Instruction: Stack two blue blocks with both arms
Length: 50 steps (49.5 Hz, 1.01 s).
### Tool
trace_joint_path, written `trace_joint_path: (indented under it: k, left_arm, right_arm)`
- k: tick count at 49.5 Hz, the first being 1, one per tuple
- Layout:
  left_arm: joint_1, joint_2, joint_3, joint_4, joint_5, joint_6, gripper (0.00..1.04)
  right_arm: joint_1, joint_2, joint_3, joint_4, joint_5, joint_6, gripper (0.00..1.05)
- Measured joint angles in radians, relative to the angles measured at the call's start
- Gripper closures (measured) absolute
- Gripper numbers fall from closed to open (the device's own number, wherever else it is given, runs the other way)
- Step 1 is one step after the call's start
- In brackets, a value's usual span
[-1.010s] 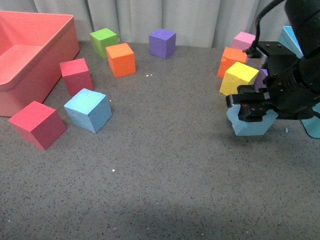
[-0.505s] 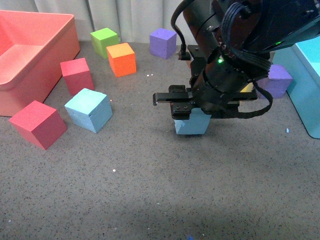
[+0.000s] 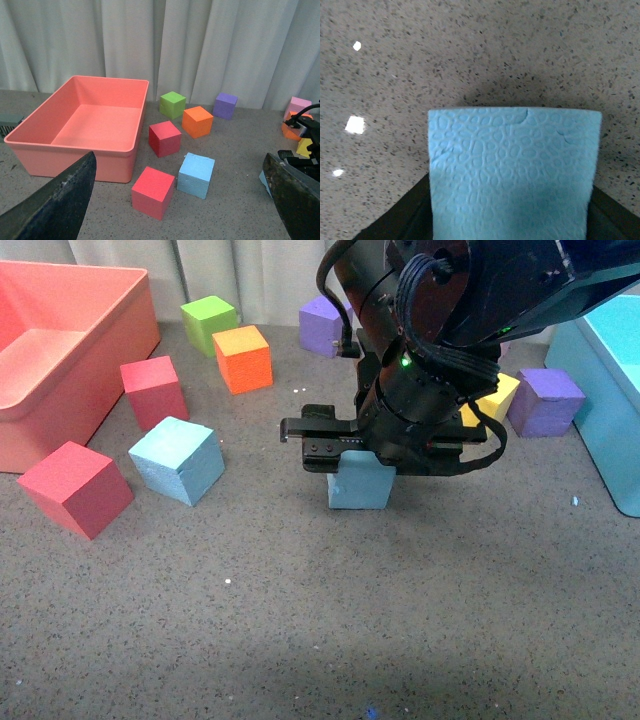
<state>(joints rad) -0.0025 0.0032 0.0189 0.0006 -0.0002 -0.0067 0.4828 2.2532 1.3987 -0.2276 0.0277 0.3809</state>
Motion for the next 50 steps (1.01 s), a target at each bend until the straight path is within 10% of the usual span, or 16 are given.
trace_joint_path:
  k: [7, 17, 23, 31, 44, 50]
  left_arm:
    - [0.0, 0.0, 0.0, 0.0, 0.0, 0.0, 0.07]
    - [0.0, 0.0, 0.0, 0.0, 0.0, 0.0, 0.07]
    - [0.0, 0.0, 0.0, 0.0, 0.001, 0.001, 0.07]
    - [0.0, 0.0, 0.0, 0.0, -0.002, 0.001, 0.07]
    - [0.0, 0.0, 0.0, 0.0, 0.0, 0.002, 0.07]
    - [0.0, 0.0, 0.0, 0.0, -0.002, 0.002, 0.07]
  right_arm:
    - [0.003, -0.105, -0.061, 0.057, -0.024, 0.027, 0.08]
    - [0.003, -0.27, -0.165, 0.224, 0.048, 0.001, 0.11]
    - [-0.01, -0.32, -0.428, 0.798, 0.353, -0.209, 0.3]
    - [-0.09, -0.421, -0.723, 1.303, 0.356, -0.332, 0.53]
    - [-0.218, -0.694, -1.038, 1.405, 0.232, -0.377, 1.03]
    - [-0.251, -0.782, -1.111, 1.395, 0.192, -0.381, 1.04]
